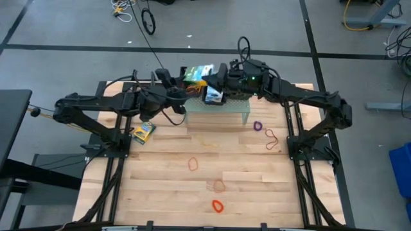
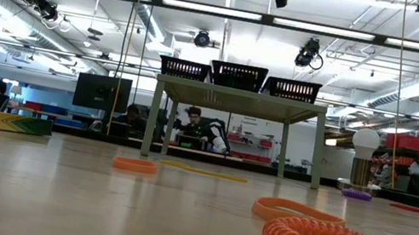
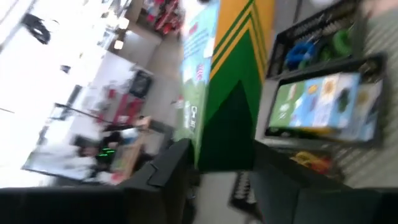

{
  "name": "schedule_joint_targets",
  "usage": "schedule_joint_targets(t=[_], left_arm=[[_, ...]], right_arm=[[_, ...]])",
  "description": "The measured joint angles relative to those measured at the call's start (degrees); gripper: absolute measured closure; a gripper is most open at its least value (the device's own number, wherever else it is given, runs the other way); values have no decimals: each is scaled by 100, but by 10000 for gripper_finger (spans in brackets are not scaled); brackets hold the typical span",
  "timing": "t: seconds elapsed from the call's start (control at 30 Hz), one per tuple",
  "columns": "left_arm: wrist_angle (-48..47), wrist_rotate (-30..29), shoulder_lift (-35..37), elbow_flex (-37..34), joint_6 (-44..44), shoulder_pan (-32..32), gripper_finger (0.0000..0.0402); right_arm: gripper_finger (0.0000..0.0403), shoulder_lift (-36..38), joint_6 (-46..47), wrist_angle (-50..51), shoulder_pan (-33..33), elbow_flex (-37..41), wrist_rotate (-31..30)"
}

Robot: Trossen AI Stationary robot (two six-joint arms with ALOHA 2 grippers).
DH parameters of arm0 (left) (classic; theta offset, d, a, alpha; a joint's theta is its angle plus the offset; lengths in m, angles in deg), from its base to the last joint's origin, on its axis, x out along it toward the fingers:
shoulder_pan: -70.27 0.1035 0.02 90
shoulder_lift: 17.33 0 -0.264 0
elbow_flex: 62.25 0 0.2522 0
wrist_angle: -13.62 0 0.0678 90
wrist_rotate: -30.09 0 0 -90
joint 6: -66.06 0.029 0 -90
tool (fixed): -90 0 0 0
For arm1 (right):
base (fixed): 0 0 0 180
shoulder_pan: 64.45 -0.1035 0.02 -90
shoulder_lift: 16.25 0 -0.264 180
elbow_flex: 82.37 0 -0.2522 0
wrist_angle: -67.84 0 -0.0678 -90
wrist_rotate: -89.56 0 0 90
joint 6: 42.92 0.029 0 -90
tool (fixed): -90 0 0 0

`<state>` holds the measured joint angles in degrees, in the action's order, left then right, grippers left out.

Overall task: Pick & Place Office Desk Supplies
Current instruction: Put the crayon box on the middle black bin on the shelf

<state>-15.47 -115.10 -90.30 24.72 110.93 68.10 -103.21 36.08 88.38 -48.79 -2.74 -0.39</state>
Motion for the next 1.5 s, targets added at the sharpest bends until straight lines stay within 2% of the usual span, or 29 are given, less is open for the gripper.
schedule_joint_targets(t=[0.1,0.2,0.33,0.43,0.6,0.73,0.83,1.1,1.5], left_arm=[[-309,570,154,9,-846,64,211],[-929,1379,403,4,-1923,212,184],[-1467,2302,745,4,-2803,517,167],[-1593,2856,899,-35,-3245,734,171],[-1370,3645,1213,-351,-3884,1017,206],[-1009,3922,1507,-789,-4121,1112,242],[-804,4011,1707,-1054,-4229,1144,262],[-655,4090,1870,-1238,-4366,1160,272],[-629,4073,1847,-1239,-4432,1160,272]], right_arm=[[296,94,-393,143,166,2,-214],[299,273,-807,348,376,2,-463],[306,405,-1210,767,627,-4,-737],[306,392,-1241,1150,649,41,-1246],[306,387,-902,1117,475,751,-2027],[306,405,-215,819,317,1358,-2098],[301,405,-34,392,193,1702,-2279],[272,414,-66,348,129,1869,-2474],[153,456,-808,654,194,1869,-1645]])
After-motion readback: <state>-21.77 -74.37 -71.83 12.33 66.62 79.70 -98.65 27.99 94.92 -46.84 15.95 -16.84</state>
